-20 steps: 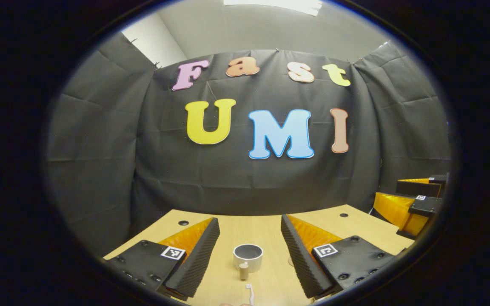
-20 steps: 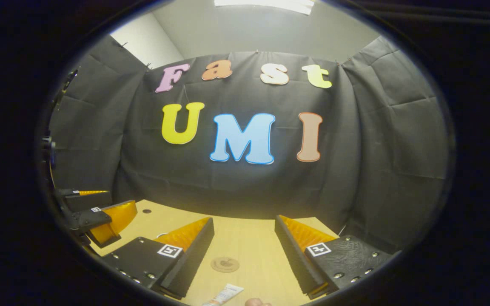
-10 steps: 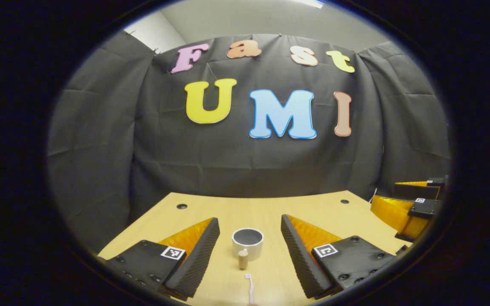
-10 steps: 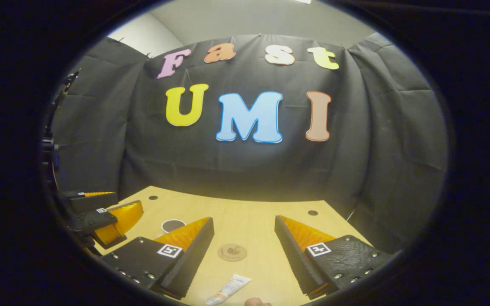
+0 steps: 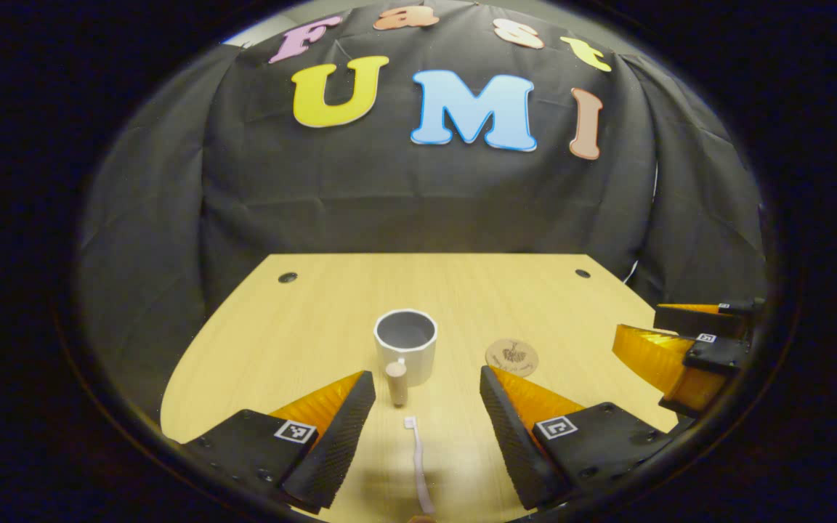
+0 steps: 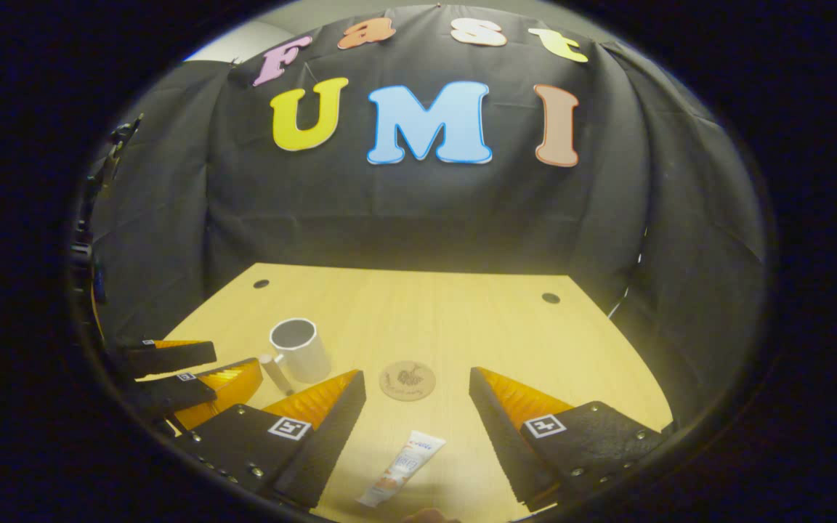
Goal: Put the toothbrush and toothpaste on the desktop into the cup, then pick up the cup and place it on the coaster on the desktop.
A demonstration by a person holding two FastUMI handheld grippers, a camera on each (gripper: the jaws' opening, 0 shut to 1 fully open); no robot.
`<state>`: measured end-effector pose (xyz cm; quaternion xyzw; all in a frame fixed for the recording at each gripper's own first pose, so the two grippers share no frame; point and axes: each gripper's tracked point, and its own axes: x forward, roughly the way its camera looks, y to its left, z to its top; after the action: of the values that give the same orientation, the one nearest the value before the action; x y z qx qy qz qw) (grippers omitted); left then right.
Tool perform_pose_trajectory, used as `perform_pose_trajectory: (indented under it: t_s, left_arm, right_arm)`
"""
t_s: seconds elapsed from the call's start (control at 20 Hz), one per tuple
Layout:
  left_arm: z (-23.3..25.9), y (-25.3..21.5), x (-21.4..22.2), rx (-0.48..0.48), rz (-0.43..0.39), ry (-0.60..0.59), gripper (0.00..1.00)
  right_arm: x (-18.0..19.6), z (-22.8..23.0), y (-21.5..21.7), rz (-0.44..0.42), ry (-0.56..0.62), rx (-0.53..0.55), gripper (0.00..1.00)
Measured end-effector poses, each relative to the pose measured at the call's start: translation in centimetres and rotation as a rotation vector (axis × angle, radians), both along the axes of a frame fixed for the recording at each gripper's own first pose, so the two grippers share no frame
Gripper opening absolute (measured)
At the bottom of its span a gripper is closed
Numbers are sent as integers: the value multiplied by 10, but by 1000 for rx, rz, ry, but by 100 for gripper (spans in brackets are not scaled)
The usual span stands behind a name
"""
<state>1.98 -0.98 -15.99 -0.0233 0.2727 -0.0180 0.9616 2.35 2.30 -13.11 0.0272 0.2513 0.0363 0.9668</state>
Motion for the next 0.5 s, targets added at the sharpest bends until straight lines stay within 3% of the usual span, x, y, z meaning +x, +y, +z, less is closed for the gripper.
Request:
perform_pose_trajectory:
  t_s: [0.5]
  left_arm:
    - [-92, -3, -26, 5, -34, 378, 94]
  right_arm:
    - [-16, -75, 11, -30, 358, 81, 92]
